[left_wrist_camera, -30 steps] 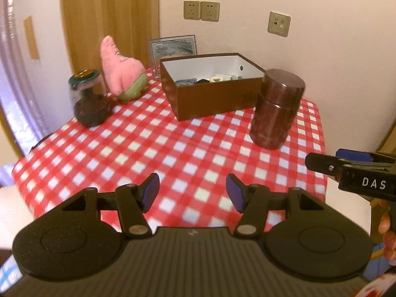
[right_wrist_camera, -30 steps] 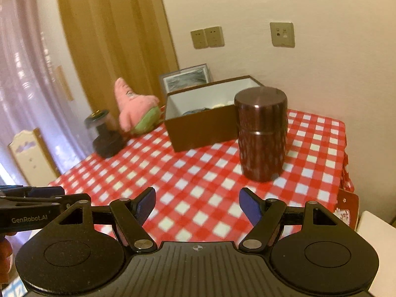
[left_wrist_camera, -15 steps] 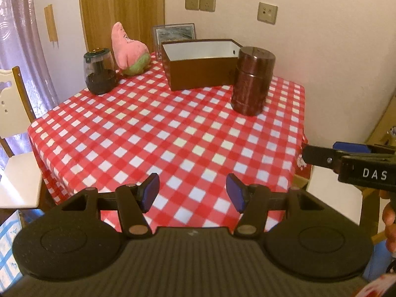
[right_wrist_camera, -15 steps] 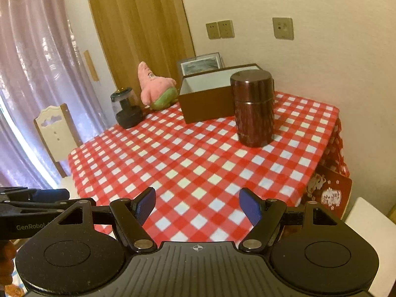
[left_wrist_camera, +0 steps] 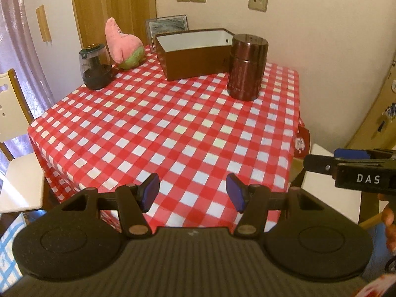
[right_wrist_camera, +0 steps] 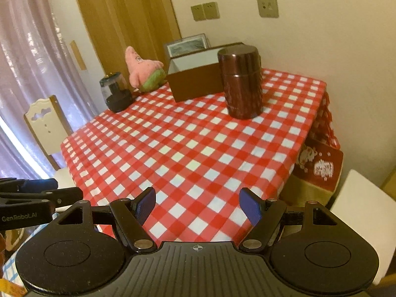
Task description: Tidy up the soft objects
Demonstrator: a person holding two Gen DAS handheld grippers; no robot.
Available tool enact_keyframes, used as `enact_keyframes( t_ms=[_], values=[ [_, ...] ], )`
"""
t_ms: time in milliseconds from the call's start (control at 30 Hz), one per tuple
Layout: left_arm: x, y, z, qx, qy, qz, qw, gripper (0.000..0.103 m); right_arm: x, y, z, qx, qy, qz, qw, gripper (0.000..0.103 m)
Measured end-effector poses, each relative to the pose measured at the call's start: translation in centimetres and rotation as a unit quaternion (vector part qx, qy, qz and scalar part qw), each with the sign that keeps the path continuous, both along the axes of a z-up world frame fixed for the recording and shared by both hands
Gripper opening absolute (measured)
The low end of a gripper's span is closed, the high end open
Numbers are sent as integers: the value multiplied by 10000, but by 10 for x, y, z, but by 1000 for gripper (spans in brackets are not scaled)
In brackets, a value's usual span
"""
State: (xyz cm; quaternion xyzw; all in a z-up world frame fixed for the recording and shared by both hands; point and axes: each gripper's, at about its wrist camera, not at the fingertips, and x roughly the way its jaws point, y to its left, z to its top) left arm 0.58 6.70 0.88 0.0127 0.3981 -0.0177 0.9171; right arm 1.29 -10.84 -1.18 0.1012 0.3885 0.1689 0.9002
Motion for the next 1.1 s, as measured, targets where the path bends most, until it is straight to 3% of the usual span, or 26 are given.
enact_keyframes(
  t_ms=[367, 1100],
  values=[
    [-20, 4, 0, 130, 28, 68, 9999, 57, -15, -2, 1, -23, 67, 103, 9999, 74],
    [-68, -70, -3, -90, -56, 365, 9993, 57, -52, -55, -3, -97, 20, 698, 9975, 74]
  ],
)
